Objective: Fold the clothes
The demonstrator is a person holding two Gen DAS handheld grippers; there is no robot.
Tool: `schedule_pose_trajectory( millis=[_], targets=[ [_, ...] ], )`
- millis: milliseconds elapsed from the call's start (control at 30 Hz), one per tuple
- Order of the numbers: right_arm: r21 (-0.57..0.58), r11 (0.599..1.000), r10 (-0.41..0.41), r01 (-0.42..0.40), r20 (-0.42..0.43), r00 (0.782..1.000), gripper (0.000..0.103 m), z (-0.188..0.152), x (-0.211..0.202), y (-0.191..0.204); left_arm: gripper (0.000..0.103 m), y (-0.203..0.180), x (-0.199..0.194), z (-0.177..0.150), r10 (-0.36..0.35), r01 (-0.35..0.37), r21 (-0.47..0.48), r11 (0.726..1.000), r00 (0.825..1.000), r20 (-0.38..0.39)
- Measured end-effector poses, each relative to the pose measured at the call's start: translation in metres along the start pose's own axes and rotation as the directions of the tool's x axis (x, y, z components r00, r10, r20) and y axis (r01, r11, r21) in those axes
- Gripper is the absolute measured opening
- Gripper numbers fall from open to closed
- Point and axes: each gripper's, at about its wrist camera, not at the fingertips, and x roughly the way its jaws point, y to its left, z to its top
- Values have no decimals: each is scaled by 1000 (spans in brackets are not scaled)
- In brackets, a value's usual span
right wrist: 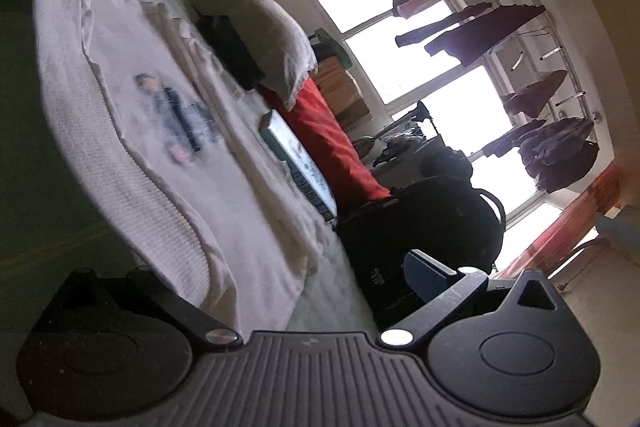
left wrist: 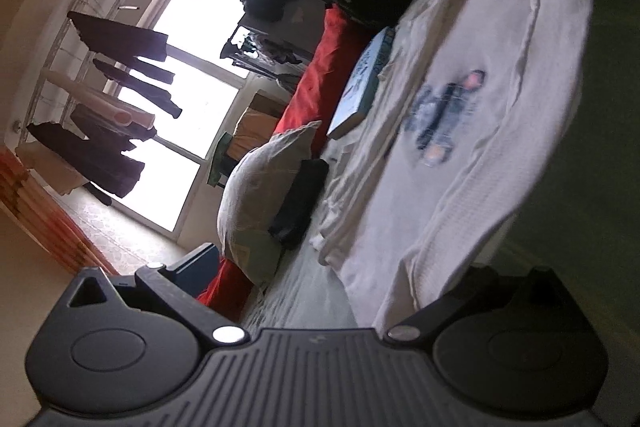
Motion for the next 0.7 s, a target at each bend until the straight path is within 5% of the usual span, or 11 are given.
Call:
schedule_pose_trajectory(
  millis=[700],
  targets=[
    [26,998,-57,57,0,998,103,28,122,-31,103,38,124,21,84,-88,-62,994,994,-65]
  ],
)
